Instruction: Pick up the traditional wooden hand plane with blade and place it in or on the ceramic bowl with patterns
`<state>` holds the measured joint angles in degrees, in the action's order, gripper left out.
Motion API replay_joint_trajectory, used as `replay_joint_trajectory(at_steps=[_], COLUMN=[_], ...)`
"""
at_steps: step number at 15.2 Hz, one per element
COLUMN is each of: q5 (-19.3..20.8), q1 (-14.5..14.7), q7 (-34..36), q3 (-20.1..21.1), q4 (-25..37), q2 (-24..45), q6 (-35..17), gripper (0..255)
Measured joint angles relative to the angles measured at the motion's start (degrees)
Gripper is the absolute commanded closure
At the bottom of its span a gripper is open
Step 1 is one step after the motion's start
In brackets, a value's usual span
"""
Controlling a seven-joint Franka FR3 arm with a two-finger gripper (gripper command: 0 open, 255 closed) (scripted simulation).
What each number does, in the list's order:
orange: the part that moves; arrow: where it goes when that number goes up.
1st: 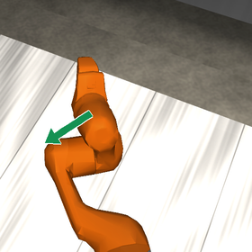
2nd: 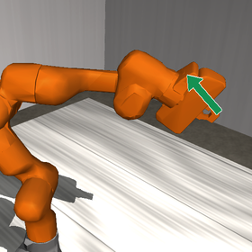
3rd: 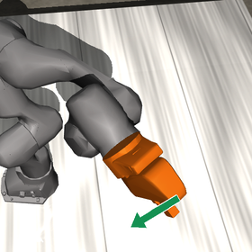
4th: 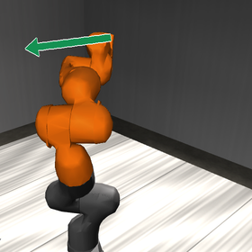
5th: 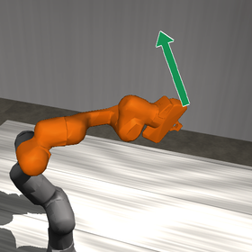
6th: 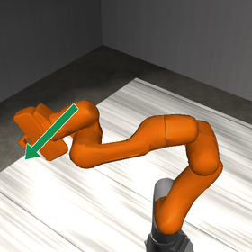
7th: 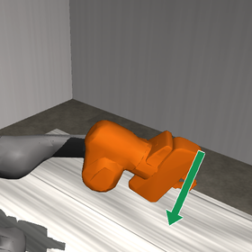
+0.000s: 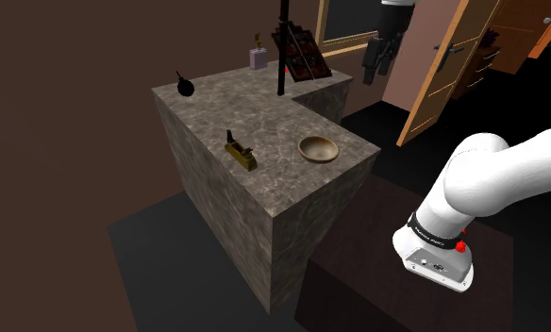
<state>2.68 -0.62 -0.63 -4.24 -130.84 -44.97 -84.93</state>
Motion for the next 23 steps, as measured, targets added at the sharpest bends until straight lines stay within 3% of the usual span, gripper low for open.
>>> replay_joint_trajectory(at_steps=[4,10,23], q5=[-0.71,-2.29,-2.55], q1=[0.31,1.10,2.38], q7=[1.54,5.78,14.98], q3=[1.00,3.65,8.55], q4=[-0.66,-2.53,5.26], q2=[2.51,10.91,36.19], q6=[-3.19,-13.66,-31.78], gripper=[0,0,0])
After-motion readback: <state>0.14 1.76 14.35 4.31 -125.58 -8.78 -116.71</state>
